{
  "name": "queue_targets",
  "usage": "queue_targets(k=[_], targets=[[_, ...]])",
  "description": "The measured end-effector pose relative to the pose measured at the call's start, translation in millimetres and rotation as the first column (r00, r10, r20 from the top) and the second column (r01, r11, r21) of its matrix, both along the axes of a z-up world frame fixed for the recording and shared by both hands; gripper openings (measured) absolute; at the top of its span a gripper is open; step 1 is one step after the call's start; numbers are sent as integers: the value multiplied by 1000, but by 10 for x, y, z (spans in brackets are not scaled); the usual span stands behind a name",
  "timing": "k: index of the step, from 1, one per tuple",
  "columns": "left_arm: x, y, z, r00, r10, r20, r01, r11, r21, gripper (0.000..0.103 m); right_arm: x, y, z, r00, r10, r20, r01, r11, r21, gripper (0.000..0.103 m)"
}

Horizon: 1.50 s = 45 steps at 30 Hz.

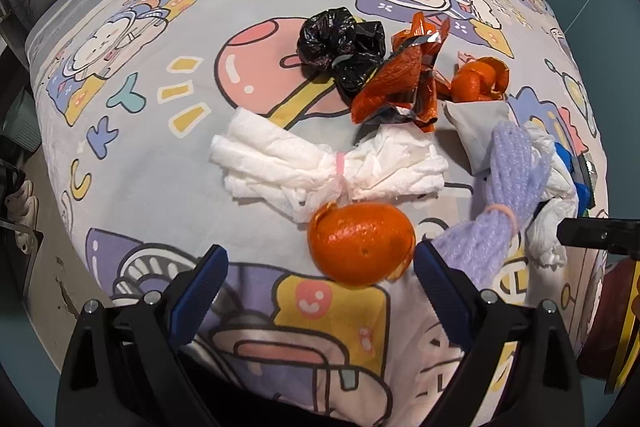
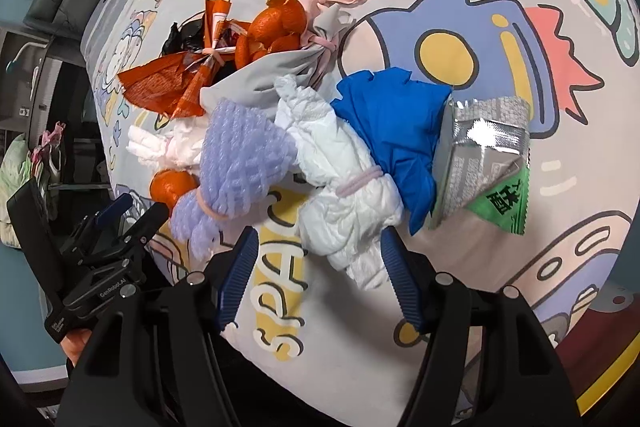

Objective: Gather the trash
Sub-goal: 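Grasp the orange peel with the left tool while the right tool grasps the white tissue bundle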

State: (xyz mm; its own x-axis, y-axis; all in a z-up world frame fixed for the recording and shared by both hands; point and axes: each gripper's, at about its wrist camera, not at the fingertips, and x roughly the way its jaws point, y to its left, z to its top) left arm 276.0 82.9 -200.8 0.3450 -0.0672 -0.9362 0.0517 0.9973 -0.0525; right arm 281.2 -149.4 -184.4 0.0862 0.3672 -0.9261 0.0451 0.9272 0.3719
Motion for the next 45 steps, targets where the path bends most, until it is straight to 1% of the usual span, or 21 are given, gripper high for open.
queue_targets(k=[4, 7, 8, 10, 12, 13, 15, 17, 20, 22, 23, 27, 31, 33, 35, 36, 38, 43, 44, 45], targets=[[62, -69, -58, 1000, -6, -7, 6, 1000, 15, 90, 52, 44, -54, 1000, 4, -8, -4, 1000, -14, 61], [102, -99, -81, 1000, -11, -20, 11, 1000, -12, 85, 100, 76, -94, 1000, 0, -14, -1, 1000, -24, 60], [113, -113, -91, 1000, -14, -24, 13, 1000, -20, 84, 110, 87, -100, 1000, 0, -14, 0, 1000, -25, 59], [122, -139, -111, 999, -20, -27, 20, 1000, -23, 81, 128, 100, -105, 1000, -2, -12, 1, 999, -33, 52], [117, -160, -137, 999, -31, -34, 30, 999, -41, 75, 135, 127, -101, 1000, 8, -7, -8, 999, -43, 51], [112, -166, -150, 999, -35, -41, 32, 998, -55, 73, 132, 136, -106, 1000, 11, -8, -12, 999, -46, 51], [92, -184, -156, 998, -43, -44, 40, 997, -71, 65, 131, 149, -120, 1000, 16, -9, -17, 998, -56, 48], [61, -211, -164, 997, -59, -48, 55, 995, -82, 59, 135, 157, -144, 1000, 16, -14, -16, 998, -60, 47], [44, -224, -212, 996, -68, -58, 62, 994, -85, 58, 142, 168, -174, 1000, 8, -17, -9, 998, -65, 42], [59, -149, -223, 997, -41, -70, 32, 991, -129, 55, 137, 156, -174, 1000, -2, -17, 1, 998, -58, 40], [74, -73, -208, 997, -20, -76, 7, 985, -175, 54, 129, 143, -160, 1000, -6, -15, 5, 999, -49, 39], [110, 69, -174, 997, 18, -80, -37, 969, -246, 53, 118, 120, -160, 1000, -12, -25, 11, 1000, -28, 38], [98, 100, -124, 998, 26, -52, -39, 967, -252, 54, 98, 95, -154, 1000, -10, -24, 9, 999, -31, 38], [130, 97, -136, 998, 33, -60, -47, 968, -246, 56, 106, 113, -159, 1000, -13, -28, 12, 999, -30, 38], [167, 98, -166, 996, 38, -79, -58, 963, -264, 56, 109, 118, -157, 1000, -13, -28, 12, 999, -33, 38], [182, 103, -182, 996, 40, -84, -61, 963, -263, 58, 115, 124, -159, 1000, -12, -29, 11, 999, -33, 38], [211, 77, -223, 995, 43, -89, -65, 964, -258, 59, 132, 142, -170, 999, -12, -30, 11, 999, -35, 38], [260, -49, -256, 998, 24, -65, -37, 978, -206, 60, 159, 143, -199, 999, -15, -37, 14, 999, -35, 38], [269, -45, -267, 998, 25, -64, -38, 978, -206, 59, 161, 153, -194, 999, -14, -33, 13, 999, -37, 38], [272, -26, -271, 997, 31, -67, -44, 977, -208, 52, 162, 160, -191, 999, -12, -30, 11, 999, -38, 37]])
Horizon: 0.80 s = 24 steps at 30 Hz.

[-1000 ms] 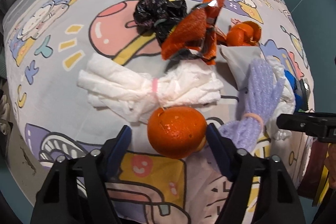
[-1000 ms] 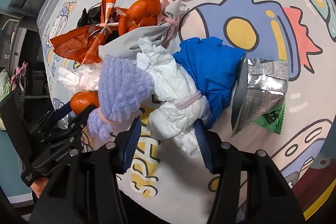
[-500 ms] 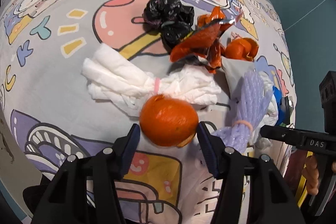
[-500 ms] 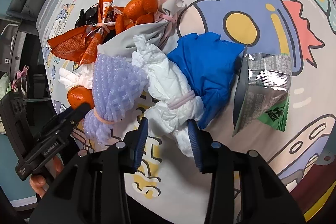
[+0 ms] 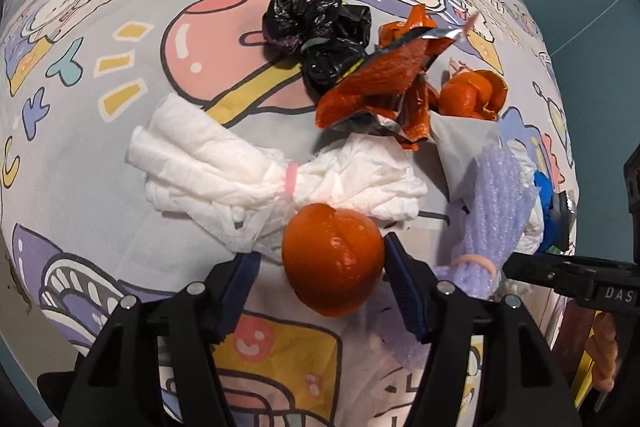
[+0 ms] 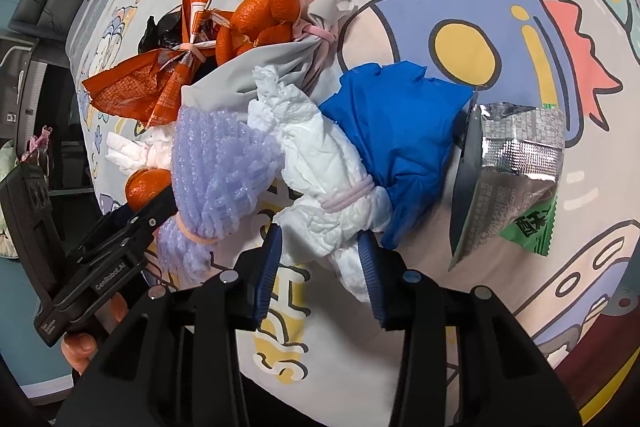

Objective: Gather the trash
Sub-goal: 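Grasp the orange peel with the left tool while the right tool grasps the white tissue bundle, then carry the orange peel and white tissue toward the yellow bin with both tools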

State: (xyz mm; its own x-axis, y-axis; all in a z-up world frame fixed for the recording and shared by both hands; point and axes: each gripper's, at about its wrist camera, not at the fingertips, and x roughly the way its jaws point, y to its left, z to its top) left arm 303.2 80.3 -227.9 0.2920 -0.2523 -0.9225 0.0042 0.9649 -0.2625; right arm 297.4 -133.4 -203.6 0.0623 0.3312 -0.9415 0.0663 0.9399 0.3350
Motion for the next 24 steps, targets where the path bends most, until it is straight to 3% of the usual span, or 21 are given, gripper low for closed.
queue_targets(k=[2, 3, 10, 19, 24], targets=[[4, 29, 11, 1000, 9, -4, -9, 1000, -11, 35, 5, 13, 4, 1000, 0, 5, 0, 1000, 3, 26], [0, 42, 15, 1000, 13, -8, -13, 1000, -20, 34, 4, 15, 4, 1000, 2, 7, -2, 1000, 4, 22], [-74, 51, 43, 1000, 8, -12, -8, 1000, -19, 30, -47, 25, 34, 1000, 11, 24, -11, 1000, 16, 11], [-319, 168, 257, 1000, -5, -16, 5, 1000, -31, 29, -301, -64, 458, 992, 33, 125, -40, 998, 52, 10], [-470, 215, 490, 1000, -17, 21, 17, 1000, -22, 29, -517, -157, 688, 985, 41, 169, -53, 996, 67, 10]])
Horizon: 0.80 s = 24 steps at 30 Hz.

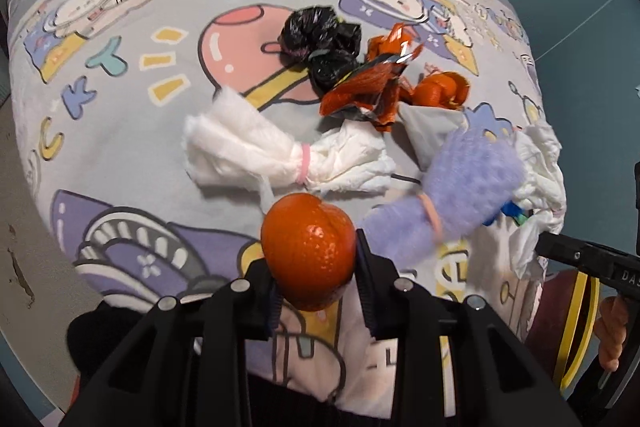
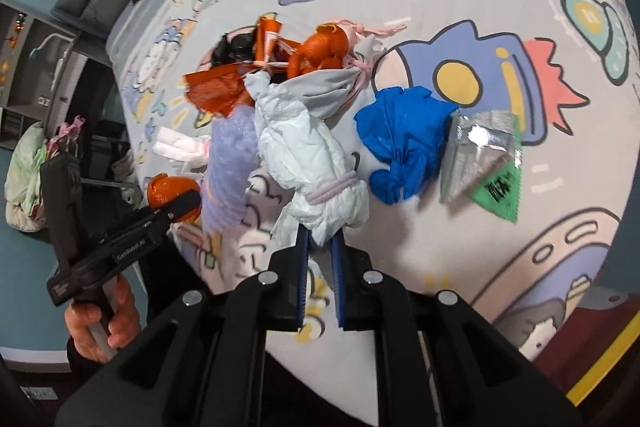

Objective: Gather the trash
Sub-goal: 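Carry the orange peel and white tissue toward the yellow bin with both tools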

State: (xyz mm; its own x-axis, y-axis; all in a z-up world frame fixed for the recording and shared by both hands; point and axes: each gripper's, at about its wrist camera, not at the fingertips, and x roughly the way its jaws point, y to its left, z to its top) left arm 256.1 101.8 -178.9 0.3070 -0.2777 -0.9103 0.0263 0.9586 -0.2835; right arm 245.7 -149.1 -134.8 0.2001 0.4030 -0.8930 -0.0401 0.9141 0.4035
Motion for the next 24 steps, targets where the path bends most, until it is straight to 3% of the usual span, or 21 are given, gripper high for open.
queue_targets(k=[11, 24], targets=[[-281, -26, 582, 995, -30, 99, 29, 999, 20, 29, -412, -284, 317, 997, -35, 72, 33, 999, 25, 10], [-415, -305, 946, 986, -76, 147, 76, 997, 4, 29, -708, -630, 538, 989, -76, 128, 71, 996, 48, 10]])
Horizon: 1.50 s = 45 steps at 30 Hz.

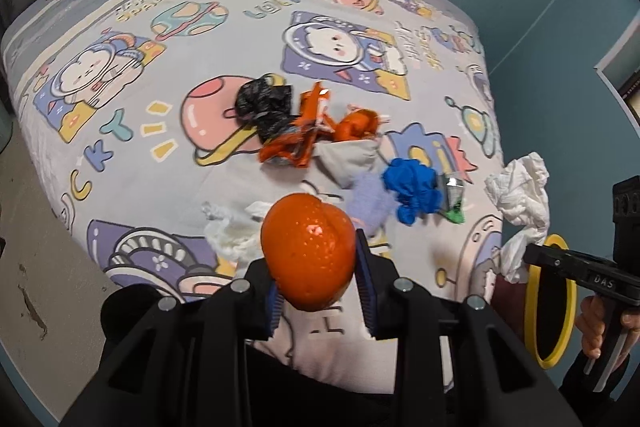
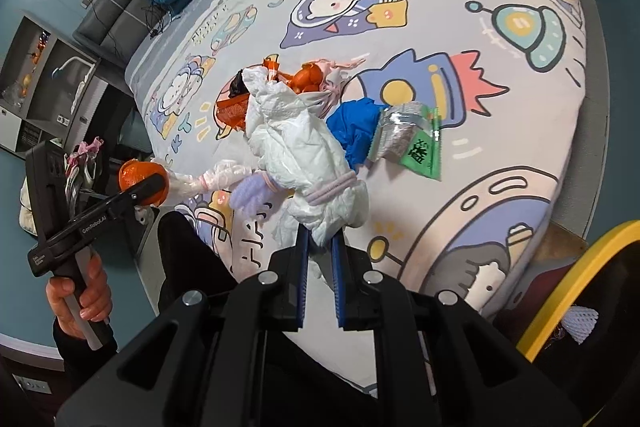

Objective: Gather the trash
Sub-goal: 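Carry the orange peel and white tissue toward the yellow bin with both tools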

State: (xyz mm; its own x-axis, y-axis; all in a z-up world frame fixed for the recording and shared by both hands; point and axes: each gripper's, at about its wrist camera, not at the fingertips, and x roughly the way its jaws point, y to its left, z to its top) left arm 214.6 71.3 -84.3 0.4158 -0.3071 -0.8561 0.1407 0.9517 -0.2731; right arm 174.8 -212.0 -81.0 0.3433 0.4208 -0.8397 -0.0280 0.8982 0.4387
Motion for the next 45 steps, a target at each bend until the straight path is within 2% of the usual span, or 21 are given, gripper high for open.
queue_targets(k=[11, 22, 31, 45], targets=[[-108, -386, 254, 995, -86, 39, 88, 995, -36, 29, -171, -288, 100, 998, -51, 30, 50, 999, 13, 10], [-298, -802, 541, 978, -188, 88, 194, 979, -68, 29, -369, -625, 213, 990, -123, 62, 123, 992, 16, 10], [-435, -1184, 784, 955, -265, 134, 278, 957, -85, 29, -589, -933, 309, 978, -190, 89, 189, 982, 22, 10], [-668, -1883, 982, 903, -395, 167, 416, 903, -110, 29, -1017, -1498, 349, 936, -332, 117, 330, 943, 36, 10]])
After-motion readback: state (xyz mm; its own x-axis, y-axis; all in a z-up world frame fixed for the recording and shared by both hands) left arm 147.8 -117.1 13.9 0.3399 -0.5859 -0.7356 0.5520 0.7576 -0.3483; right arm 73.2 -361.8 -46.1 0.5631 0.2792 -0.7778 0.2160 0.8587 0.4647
